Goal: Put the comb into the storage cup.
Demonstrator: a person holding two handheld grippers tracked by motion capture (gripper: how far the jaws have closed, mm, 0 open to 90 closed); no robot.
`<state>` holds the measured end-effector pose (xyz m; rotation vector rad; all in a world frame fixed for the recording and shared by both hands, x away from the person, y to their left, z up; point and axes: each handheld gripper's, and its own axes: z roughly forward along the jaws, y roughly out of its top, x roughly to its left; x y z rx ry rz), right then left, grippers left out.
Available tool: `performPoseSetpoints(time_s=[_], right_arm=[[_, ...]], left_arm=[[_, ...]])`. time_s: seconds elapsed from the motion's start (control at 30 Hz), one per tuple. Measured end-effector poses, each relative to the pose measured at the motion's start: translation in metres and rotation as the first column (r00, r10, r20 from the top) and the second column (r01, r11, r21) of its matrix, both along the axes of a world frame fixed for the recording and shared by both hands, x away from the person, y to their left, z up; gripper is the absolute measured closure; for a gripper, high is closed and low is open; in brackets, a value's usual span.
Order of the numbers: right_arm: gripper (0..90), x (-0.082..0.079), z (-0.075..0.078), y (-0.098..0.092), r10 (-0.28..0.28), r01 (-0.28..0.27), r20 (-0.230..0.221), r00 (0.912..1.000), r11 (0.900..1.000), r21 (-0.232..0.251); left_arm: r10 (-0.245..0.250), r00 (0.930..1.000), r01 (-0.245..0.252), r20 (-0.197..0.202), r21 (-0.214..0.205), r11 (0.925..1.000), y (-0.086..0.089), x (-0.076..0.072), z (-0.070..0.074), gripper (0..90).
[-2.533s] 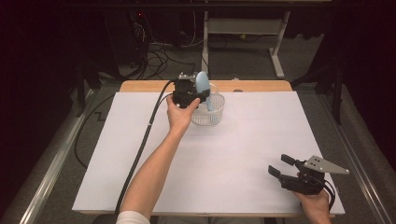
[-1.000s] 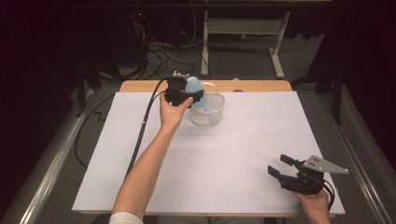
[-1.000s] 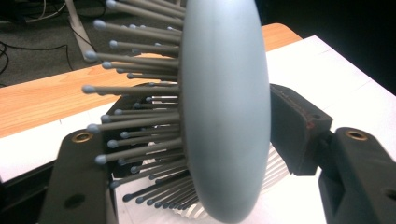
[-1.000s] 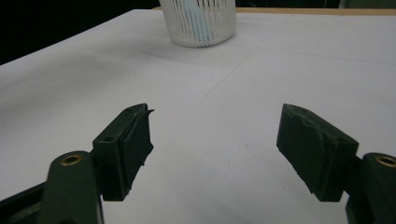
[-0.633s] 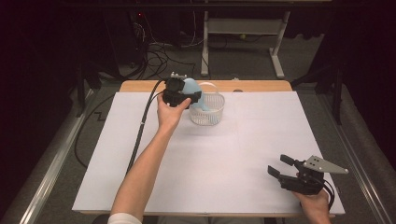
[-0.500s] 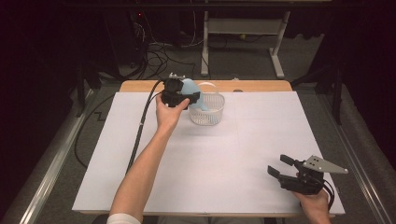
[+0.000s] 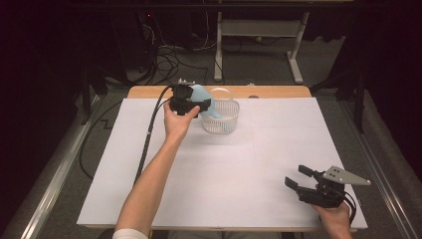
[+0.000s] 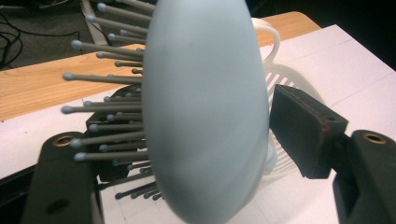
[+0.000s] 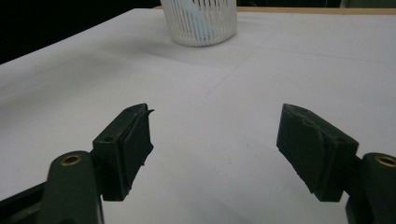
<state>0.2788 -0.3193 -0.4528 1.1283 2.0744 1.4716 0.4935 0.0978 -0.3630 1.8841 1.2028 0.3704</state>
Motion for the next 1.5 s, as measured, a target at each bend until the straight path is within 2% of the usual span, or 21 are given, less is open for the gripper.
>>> performPoseSetpoints(time_s=[0.2,0.6,0.77,0.97,1.33,1.5], right_arm=[[26.6,0.0,0.0,0.0,0.001,-0.001,0.001,1.0,1.0,-0.001],[26.6,0.0,0.0,0.001,0.003,-0.003,0.0,1.0,1.0,-0.003],[26.6,0.0,0.0,0.001,0.001,-0.001,0.001,1.0,1.0,-0.003],[26.6,0.0,0.0,0.001,0.002,-0.002,0.0,1.0,1.0,-0.003],[26.6,0.0,0.0,0.001,0.001,-0.001,0.001,1.0,1.0,-0.001],[26.7,0.0,0.0,0.0,-0.003,0.003,-0.001,1.0,1.0,0.001]], left_arm=[[0.007,0.9999,-0.007,0.009,-0.01,0.9999,0.003,-0.002,0.0,27.3],[0.02,0.9998,-0.02,0.001,-0.02,0.9996,0.016,-0.004,-0.002,27.1],[0.024,0.9996,-0.024,0.012,-0.026,0.9994,0.017,-0.006,0.001,27.1],[0.022,0.9996,-0.021,0.02,-0.007,0.9997,0.019,-0.009,0.003,27.1],[0.017,0.9996,-0.018,0.021,0.004,0.9998,0.02,-0.011,0.004,27.0],[0.006,0.9992,-0.008,0.04,0.028,0.9996,0.019,-0.015,0.005,24.8]])
